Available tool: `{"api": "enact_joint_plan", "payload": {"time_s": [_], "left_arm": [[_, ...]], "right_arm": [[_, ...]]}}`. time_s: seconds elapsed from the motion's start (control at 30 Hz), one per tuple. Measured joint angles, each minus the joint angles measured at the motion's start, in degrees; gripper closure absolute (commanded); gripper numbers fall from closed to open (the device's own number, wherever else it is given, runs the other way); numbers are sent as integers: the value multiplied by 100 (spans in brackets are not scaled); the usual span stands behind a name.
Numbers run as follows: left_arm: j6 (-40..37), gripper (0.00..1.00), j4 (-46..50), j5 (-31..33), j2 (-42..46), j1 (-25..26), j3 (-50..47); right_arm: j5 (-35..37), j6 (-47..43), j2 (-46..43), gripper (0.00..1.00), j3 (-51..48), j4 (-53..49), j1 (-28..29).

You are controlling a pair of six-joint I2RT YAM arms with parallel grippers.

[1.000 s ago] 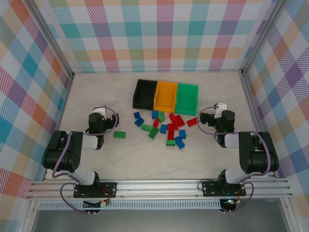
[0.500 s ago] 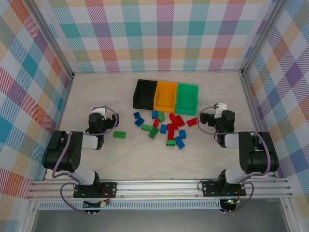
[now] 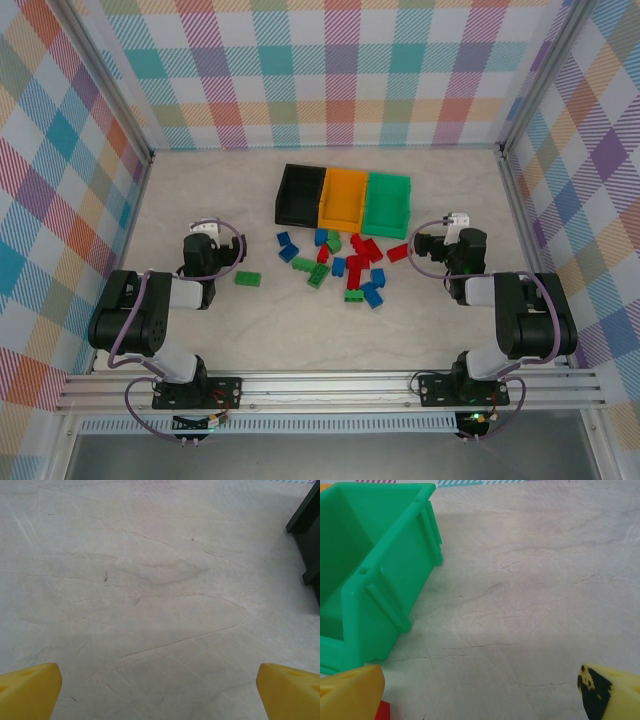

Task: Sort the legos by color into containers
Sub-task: Pick up the lego from the center of the table.

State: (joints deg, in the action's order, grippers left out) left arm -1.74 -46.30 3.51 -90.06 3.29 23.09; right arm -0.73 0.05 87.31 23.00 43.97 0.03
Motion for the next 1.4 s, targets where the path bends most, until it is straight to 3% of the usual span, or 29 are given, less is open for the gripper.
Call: {"api": "enact_joint_plan", "payload": {"time_s": [0.7, 1.03, 1.27, 1.4], "left_arm": [[0, 0, 2, 0, 0, 0, 0], [20, 0, 411, 175, 933, 7, 20], [634, 0, 1945, 407, 1784, 7, 507], [1198, 0, 3097, -39, 1784, 7, 1279]], "right_arm": [[26, -4, -50, 1, 4, -59, 39], [321, 151, -1460, 1, -28, -612, 96], [-4, 1086, -2573, 1, 321, -2190, 96], [-402, 1707, -2531, 1, 831, -2920, 96]]}}
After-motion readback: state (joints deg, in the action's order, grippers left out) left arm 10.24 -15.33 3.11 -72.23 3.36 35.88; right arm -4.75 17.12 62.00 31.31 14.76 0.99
